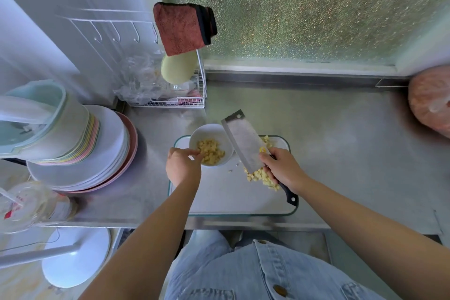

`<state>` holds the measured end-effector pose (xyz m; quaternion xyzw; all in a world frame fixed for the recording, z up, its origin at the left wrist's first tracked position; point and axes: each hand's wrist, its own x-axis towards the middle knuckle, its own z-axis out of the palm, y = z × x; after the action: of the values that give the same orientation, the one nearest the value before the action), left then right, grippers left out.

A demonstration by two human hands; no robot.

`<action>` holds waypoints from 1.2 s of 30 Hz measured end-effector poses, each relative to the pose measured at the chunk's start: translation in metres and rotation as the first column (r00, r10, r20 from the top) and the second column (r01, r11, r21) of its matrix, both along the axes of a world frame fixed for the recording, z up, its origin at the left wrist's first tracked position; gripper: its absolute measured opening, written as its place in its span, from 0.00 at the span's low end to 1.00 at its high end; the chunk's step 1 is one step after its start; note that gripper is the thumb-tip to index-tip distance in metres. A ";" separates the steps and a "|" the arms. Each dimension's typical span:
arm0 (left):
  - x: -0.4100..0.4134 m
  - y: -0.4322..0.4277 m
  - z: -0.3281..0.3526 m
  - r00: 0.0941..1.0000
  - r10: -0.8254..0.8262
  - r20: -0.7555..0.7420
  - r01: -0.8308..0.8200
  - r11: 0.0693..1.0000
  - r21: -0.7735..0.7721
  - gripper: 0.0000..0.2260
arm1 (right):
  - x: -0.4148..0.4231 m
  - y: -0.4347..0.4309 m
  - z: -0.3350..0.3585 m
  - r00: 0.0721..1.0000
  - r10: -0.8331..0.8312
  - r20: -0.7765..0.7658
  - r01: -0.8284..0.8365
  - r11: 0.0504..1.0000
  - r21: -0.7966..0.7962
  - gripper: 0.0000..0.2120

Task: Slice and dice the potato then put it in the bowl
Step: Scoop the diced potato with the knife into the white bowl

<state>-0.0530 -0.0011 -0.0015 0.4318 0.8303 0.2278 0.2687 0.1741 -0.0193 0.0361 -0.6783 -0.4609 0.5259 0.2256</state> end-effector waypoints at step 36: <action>0.004 0.009 0.013 0.948 0.063 0.312 0.008 0.976 -0.219 0.39 | 0.015 0.000 -0.001 0.967 0.241 -0.082 -0.243 0.970 -0.021 0.11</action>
<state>-0.0488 0.0084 0.0111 0.3460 0.8021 0.2060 0.4410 0.1891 -0.0193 0.0355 -0.5993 -0.5227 0.5829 0.1671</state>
